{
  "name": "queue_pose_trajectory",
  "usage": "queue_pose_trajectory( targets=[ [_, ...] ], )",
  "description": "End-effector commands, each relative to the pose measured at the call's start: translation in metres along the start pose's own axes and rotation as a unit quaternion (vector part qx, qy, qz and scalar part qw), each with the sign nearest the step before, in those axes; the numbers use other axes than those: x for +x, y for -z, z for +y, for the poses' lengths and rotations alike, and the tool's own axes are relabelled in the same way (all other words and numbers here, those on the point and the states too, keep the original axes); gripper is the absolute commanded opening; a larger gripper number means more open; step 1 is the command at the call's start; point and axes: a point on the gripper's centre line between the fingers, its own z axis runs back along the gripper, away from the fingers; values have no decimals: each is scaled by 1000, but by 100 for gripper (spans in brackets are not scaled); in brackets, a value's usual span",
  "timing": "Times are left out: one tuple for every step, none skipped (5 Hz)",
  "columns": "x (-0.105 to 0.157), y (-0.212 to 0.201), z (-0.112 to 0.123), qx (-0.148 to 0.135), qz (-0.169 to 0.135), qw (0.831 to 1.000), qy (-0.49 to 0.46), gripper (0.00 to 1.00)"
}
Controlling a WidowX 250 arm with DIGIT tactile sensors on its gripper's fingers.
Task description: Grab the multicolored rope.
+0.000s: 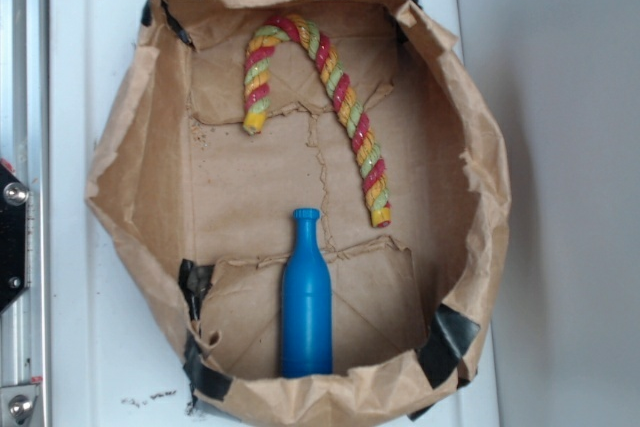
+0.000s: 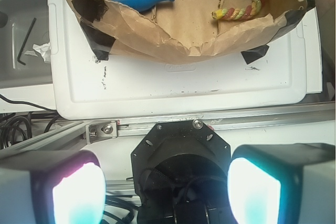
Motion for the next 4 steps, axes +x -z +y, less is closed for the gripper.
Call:
queue_pose_trajectory(
  targets=[
    [0,0,0,0,0,1000,0,100],
    [45,10,-21,8,-9,1000,-25,100],
    [85,27,-32,26,-11,999,-39,100],
    [127,44,-34,41,-32,997,-50,100]
  ],
)
